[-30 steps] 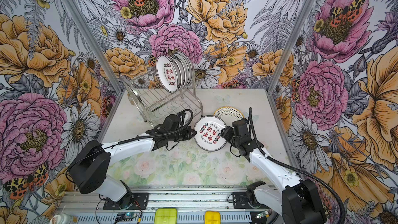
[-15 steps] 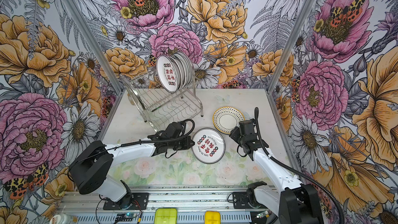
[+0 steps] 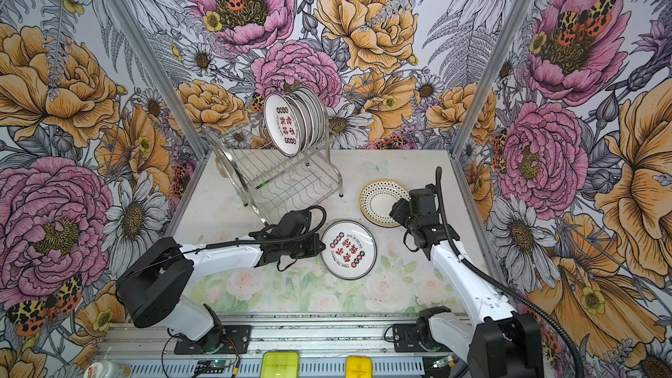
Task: Unload the plates from the dish rack
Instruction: Place a plate at the center of the table.
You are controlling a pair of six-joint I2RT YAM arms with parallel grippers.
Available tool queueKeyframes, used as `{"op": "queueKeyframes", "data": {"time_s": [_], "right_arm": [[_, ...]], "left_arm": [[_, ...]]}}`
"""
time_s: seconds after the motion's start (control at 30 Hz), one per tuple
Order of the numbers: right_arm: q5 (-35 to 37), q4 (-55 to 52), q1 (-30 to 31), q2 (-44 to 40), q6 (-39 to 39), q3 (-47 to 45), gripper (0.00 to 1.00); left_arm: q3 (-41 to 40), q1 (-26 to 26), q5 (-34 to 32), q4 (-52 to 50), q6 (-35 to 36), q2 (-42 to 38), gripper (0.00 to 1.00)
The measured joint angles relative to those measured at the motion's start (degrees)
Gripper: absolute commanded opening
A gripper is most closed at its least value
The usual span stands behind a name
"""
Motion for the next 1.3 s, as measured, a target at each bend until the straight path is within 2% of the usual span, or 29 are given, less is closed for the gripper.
{"op": "queueKeyframes", "data": {"time_s": [0.33, 0.97, 1.2, 1.3], "right_arm": [[-0.7, -0.2, -0.4, 0.6, -2.5, 2.8, 0.67], [-2.2, -0.4, -0.4, 0.9, -4.2, 3.5, 0.68], [-2.5, -0.5, -0.4, 1.6, -5.3, 3.5, 0.7], [-3.2, -0.5, -0.4, 2.6, -5.7, 3.8, 0.75]], "left_arm": [[1.1, 0.4, 0.0, 2.4, -0.7, 3.2, 0.01], [1.9, 1.2, 0.6, 3.2, -0.8, 7.6, 0.16], [2.1, 1.3, 0.6, 1.8, 0.1, 8.5, 0.35], [2.5, 1.2, 0.8, 2.0, 0.3, 8.5, 0.44]]}}
